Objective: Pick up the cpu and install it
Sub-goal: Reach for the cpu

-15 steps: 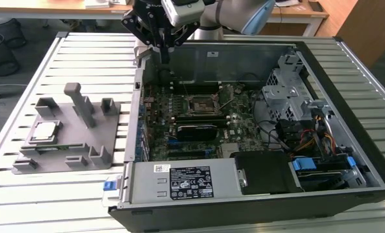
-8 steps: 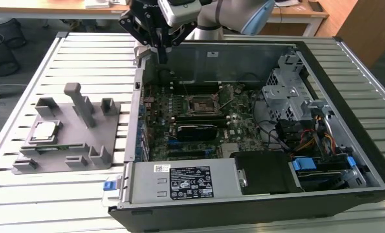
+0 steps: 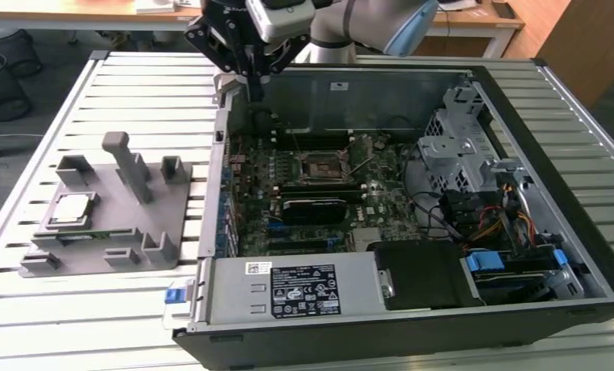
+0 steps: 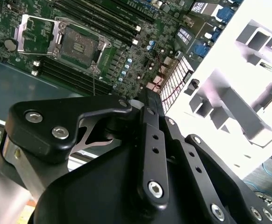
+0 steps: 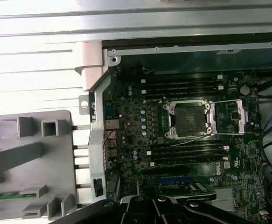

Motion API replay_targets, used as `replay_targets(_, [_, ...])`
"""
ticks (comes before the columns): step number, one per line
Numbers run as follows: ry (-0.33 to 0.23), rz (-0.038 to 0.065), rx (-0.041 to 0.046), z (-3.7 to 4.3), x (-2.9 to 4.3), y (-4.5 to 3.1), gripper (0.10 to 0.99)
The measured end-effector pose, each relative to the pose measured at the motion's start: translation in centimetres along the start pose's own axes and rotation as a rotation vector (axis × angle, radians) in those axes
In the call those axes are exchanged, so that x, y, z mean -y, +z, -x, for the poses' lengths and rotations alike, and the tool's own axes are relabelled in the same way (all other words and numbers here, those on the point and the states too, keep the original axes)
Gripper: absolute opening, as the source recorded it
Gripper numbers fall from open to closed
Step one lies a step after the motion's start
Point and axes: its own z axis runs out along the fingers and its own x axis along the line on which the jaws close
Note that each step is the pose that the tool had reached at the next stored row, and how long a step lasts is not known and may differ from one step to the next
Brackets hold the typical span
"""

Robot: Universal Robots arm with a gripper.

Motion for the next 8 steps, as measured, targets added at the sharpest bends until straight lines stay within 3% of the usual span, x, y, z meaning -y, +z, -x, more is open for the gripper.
replay_targets(8, [0.000, 0.000, 0.0000, -0.49, 0.04, 0.03, 0.106])
